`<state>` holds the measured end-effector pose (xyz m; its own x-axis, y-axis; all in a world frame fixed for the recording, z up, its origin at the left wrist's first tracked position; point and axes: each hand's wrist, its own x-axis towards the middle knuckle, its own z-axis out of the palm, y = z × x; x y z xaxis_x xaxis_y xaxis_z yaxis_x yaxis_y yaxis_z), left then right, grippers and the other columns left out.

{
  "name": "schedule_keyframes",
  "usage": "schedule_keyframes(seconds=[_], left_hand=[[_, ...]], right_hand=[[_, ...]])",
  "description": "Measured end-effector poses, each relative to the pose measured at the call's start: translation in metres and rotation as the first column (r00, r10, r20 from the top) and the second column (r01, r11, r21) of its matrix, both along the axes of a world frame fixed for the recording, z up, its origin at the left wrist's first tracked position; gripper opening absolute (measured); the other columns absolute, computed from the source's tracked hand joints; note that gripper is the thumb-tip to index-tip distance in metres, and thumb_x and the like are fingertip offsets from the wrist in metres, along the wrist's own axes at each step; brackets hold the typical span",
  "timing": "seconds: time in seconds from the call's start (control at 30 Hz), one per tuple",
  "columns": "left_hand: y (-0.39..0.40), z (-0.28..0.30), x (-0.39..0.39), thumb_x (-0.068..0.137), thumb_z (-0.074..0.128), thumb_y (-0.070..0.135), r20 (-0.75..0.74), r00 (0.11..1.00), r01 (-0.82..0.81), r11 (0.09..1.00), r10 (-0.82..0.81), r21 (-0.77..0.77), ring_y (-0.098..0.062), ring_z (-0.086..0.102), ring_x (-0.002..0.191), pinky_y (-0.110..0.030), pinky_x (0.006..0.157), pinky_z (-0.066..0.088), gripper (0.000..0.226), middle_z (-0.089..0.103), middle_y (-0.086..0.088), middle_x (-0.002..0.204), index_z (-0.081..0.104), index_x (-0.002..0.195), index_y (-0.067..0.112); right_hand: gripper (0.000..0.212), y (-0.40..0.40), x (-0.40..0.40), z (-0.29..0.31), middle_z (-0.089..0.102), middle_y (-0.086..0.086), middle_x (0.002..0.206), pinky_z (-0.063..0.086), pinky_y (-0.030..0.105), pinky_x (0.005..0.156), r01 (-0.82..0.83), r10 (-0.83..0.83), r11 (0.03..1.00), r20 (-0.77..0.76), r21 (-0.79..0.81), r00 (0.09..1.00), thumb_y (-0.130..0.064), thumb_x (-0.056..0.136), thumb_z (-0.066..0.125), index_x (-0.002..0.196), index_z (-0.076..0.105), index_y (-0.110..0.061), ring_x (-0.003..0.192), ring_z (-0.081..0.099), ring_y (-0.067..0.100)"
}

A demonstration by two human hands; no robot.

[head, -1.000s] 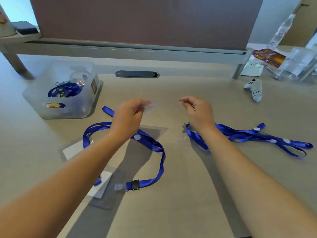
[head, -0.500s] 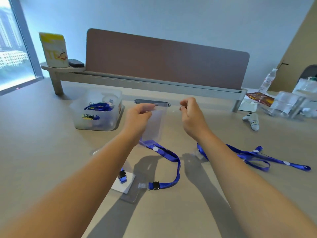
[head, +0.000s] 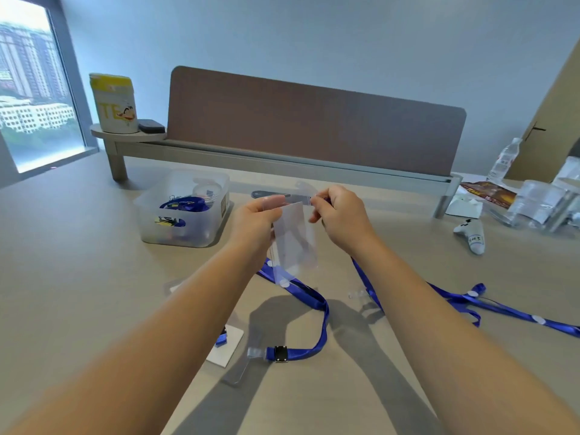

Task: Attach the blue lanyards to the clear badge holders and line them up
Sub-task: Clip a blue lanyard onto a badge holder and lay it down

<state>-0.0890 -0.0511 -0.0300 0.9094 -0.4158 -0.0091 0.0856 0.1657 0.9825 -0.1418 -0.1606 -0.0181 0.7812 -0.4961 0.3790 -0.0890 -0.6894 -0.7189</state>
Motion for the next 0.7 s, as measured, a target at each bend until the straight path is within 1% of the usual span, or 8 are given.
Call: schedule_keyframes(seconds=[0.03, 0.1, 0.17, 0.27, 0.4, 0.53, 0.6, 0.7], left_hand=[[-0.001, 0.001, 0.000, 0.092, 0.043, 0.003, 0.013, 1.000, -0.001, 1.000, 0.001, 0.000, -0.027, 0.053, 0.102, -0.038, 0.092, 0.047, 0.026, 0.056, -0.005, 0.099, 0.057, 0.114, 0.004], [-0.003, 0.001, -0.001, 0.091, 0.043, 0.005, 0.046, 0.999, -0.017, 1.000, 0.016, 0.015, -0.029, 0.052, 0.109, -0.043, 0.098, 0.045, 0.027, 0.054, -0.005, 0.107, 0.056, 0.116, 0.006], [-0.003, 0.000, -0.002, 0.091, 0.045, 0.007, 0.099, 0.994, -0.046, 0.998, 0.042, 0.043, -0.029, 0.051, 0.112, -0.043, 0.099, 0.044, 0.027, 0.053, -0.004, 0.109, 0.057, 0.115, 0.008], [-0.004, -0.004, -0.002, 0.091, 0.046, 0.008, 0.155, 0.986, -0.072, 0.995, 0.061, 0.065, -0.028, 0.051, 0.110, -0.044, 0.099, 0.043, 0.026, 0.055, -0.005, 0.109, 0.058, 0.114, 0.009], [-0.007, -0.009, -0.004, 0.091, 0.046, 0.010, 0.222, 0.972, -0.102, 0.990, 0.079, 0.093, -0.027, 0.049, 0.109, -0.045, 0.098, 0.043, 0.027, 0.054, 0.000, 0.105, 0.060, 0.114, 0.011], [-0.008, -0.011, -0.006, 0.091, 0.045, 0.008, 0.270, 0.960, -0.106, 0.990, 0.077, 0.095, -0.023, 0.046, 0.103, -0.040, 0.092, 0.042, 0.028, 0.053, -0.001, 0.105, 0.059, 0.116, 0.008], [-0.007, -0.012, -0.006, 0.091, 0.044, 0.007, 0.319, 0.945, -0.102, 0.991, 0.069, 0.089, -0.019, 0.046, 0.100, -0.034, 0.085, 0.041, 0.029, 0.053, -0.001, 0.105, 0.058, 0.117, 0.006], [-0.005, -0.014, -0.008, 0.091, 0.043, 0.003, 0.466, 0.884, -0.101, 0.988, 0.037, 0.113, -0.014, 0.050, 0.086, -0.024, 0.073, 0.044, 0.030, 0.056, -0.001, 0.098, 0.056, 0.118, 0.003]], right_hand=[[0.022, -0.001, 0.001, 0.001, 0.058, 0.001, 0.064, 0.035, 0.020, 0.052, -0.016, 0.016, 0.999, -0.001, 0.049, 1.000, -0.014, 0.095, 0.044, 0.075, 0.055, -0.011, 0.049, 0.042, 0.007], [0.031, -0.002, 0.000, 0.002, 0.056, 0.001, 0.053, 0.036, 0.018, 0.044, -0.046, 0.049, 0.982, -0.012, 0.185, 0.999, -0.012, 0.092, 0.047, 0.062, 0.053, -0.014, 0.034, 0.041, 0.003], [0.032, -0.001, -0.004, 0.005, 0.055, -0.002, 0.041, 0.034, 0.014, 0.035, -0.077, 0.093, 0.953, -0.041, 0.294, 0.995, -0.010, 0.091, 0.048, 0.060, 0.055, -0.012, 0.024, 0.037, 0.001], [0.031, 0.000, -0.011, 0.009, 0.050, -0.006, 0.028, 0.034, 0.012, 0.031, -0.123, 0.164, 0.909, -0.070, 0.398, 0.984, -0.008, 0.090, 0.048, 0.061, 0.058, -0.008, 0.022, 0.038, 0.003], [0.028, 0.000, -0.017, 0.009, 0.049, -0.005, 0.032, 0.036, 0.014, 0.033, -0.144, 0.217, 0.864, -0.099, 0.482, 0.971, -0.009, 0.089, 0.049, 0.064, 0.059, -0.006, 0.025, 0.039, 0.005], [0.027, -0.002, -0.020, 0.007, 0.047, -0.006, 0.030, 0.035, 0.013, 0.031, -0.160, 0.266, 0.818, -0.117, 0.552, 0.957, -0.009, 0.090, 0.048, 0.065, 0.058, -0.005, 0.025, 0.038, 0.004], [0.027, -0.002, -0.021, 0.007, 0.046, -0.007, 0.030, 0.034, 0.013, 0.031, -0.159, 0.273, 0.801, -0.115, 0.577, 0.955, -0.010, 0.090, 0.048, 0.066, 0.058, -0.004, 0.026, 0.037, 0.005], [0.026, -0.002, -0.021, 0.007, 0.046, -0.007, 0.032, 0.033, 0.013, 0.032, -0.168, 0.282, 0.784, -0.102, 0.597, 0.954, -0.012, 0.090, 0.048, 0.068, 0.059, -0.004, 0.028, 0.037, 0.004]])
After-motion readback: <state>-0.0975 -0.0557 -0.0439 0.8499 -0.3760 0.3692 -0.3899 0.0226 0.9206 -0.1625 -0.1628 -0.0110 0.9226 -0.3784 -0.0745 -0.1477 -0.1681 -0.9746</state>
